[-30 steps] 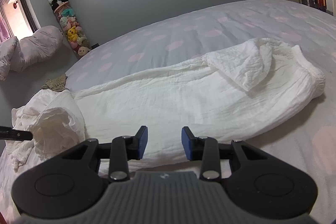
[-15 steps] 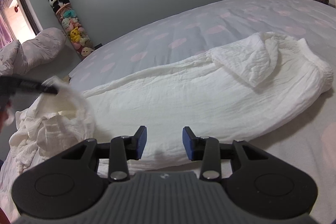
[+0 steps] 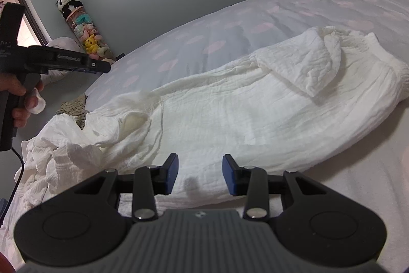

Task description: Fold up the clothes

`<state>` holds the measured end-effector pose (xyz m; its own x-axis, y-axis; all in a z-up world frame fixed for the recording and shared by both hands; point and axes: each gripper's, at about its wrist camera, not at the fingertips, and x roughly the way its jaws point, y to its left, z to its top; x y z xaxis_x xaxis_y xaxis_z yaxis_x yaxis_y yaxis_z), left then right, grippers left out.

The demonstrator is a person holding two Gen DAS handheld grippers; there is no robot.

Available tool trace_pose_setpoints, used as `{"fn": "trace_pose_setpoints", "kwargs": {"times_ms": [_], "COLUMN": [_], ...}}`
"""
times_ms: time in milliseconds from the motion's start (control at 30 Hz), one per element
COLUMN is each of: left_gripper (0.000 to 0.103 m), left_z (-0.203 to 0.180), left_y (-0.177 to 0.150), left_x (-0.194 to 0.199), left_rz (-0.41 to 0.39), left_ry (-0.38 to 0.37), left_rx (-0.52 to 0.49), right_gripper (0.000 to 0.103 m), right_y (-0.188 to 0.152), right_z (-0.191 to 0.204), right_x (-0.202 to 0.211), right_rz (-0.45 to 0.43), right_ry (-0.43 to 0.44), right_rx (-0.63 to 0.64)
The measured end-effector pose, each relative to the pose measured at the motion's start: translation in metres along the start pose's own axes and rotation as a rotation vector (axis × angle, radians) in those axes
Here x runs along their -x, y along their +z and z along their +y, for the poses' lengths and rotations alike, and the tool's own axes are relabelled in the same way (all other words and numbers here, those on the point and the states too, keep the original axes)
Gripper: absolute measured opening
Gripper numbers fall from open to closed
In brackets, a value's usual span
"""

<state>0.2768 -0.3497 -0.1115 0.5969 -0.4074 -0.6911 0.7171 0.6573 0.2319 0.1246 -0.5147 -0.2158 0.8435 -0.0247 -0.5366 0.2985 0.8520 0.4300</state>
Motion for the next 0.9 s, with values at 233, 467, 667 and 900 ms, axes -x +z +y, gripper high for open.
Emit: {"fn": "trace_pose_setpoints", "kwargs": {"times_ms": [233, 467, 667, 900], "left_gripper": [0.049, 0.057, 0.007, 0.006], "left_z": [0.009, -0.003, 0.012, 0.082], "left_y": [-0.040, -0.094, -0.106, -0.098], "left_x": [0.020, 0.017, 0.014, 0.091], "left_rz": [0.093, 0.191, 0.240, 0.151], "left_ry": [-0.013, 0.011, 0.057, 0.209], "left_rx": [0.054, 0.077, 0.133, 0.172], "right_gripper": [0.043, 0.043, 0.045, 0.045], "right_y": [0.000, 0.000, -0.001, -0.001], "right_z": [0.000, 0.001, 0.001, 0.001], "right_x": [0.001, 0.001, 0.002, 0.001], "right_rz": [-0.003, -0.001, -0.005, -0.004], "right_ry": [0.005, 0.010, 0.008, 0.009], "right_rx": [-0.002, 0.000, -0.005, -0.002]}}
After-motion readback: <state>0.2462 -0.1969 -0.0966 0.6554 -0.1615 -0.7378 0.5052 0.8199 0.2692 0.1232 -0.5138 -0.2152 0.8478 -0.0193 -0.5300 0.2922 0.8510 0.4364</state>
